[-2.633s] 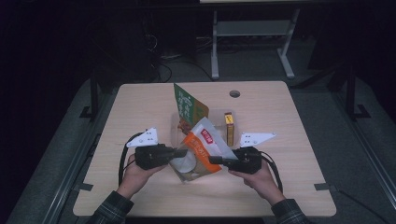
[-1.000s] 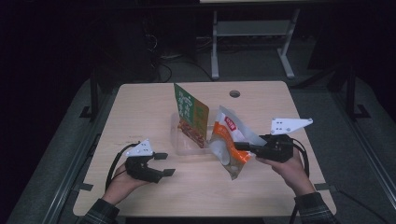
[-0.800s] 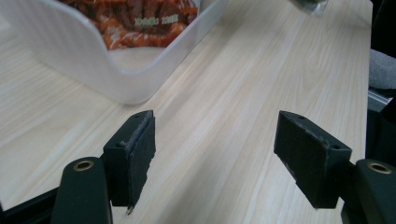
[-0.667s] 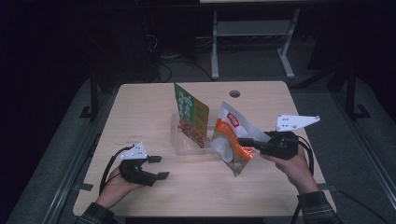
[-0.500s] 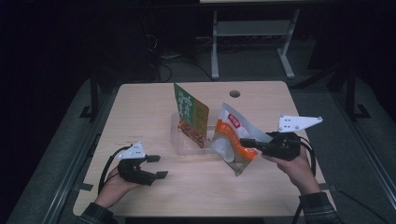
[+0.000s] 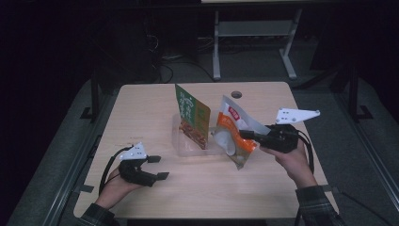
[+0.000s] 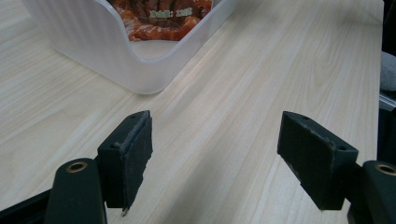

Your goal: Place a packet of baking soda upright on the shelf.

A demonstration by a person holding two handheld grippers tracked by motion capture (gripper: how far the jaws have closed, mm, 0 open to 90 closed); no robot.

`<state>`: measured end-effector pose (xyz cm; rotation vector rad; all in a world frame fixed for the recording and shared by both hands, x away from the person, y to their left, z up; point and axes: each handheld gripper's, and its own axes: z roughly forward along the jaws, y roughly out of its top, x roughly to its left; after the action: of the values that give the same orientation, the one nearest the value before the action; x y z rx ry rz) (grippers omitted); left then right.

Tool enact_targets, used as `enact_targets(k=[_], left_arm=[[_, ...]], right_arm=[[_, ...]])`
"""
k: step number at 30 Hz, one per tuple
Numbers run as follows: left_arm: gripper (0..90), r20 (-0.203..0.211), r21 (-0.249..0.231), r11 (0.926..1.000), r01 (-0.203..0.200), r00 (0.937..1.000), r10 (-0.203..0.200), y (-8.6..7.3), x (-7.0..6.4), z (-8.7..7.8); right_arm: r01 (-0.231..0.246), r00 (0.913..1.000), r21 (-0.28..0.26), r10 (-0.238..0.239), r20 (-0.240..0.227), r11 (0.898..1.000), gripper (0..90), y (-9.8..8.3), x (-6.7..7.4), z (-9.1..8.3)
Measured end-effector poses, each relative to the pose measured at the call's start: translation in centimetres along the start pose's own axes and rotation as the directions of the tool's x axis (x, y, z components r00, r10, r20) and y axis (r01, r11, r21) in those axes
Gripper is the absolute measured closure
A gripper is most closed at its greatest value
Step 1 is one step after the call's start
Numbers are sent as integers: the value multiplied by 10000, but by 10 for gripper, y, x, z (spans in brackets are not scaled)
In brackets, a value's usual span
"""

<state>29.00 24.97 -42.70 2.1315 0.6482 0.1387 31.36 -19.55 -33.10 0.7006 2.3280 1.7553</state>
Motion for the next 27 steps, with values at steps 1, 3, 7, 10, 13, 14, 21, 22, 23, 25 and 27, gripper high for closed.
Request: enact_targets(k=[1,3,7,10,13,14,21,22,23,25,27], left_arm=[[260,14,-2,10000,51,10000,-51,-1,0,1],[260,7,-13,10000,-24,10000,24,-1,0,2],[258,55,39,10000,-43,10000,43,-1,0,2],[258,61,144,9998,-120,9999,119,-1,0,3],[257,97,170,9998,-122,9999,121,-1,0,4],[254,127,184,9997,-146,9998,144,-1,0,4],[252,200,278,9995,-177,9997,172,-1,-2,6],[252,220,270,9995,-140,9997,134,-1,-2,6],[251,215,277,9995,-129,9997,123,-1,-2,7],[251,237,300,9995,-74,9997,67,-1,-2,7],[250,220,327,9993,-187,9996,179,-1,-2,7]], right_arm=[[-3,9999,13,3,114,10000,900,3,-2,4],[-33,9996,42,32,264,10000,900,7,-6,10],[-73,9978,56,70,662,10000,900,17,-14,23],[-157,9953,-74,164,959,9998,900,22,-20,30],[-230,9932,-247,257,1135,9994,900,26,-27,38],[-265,9923,-261,295,1205,9993,900,27,-28,40],[-442,9859,-205,469,1607,9988,900,26,-41,59],[-468,9843,-166,490,1696,9988,900,25,-42,62],[-475,9836,-82,482,1736,9988,900,24,-43,64],[-478,9827,54,461,1795,9988,900,21,-44,69],[-514,9833,-27,511,1745,9987,900,17,-44,72]])
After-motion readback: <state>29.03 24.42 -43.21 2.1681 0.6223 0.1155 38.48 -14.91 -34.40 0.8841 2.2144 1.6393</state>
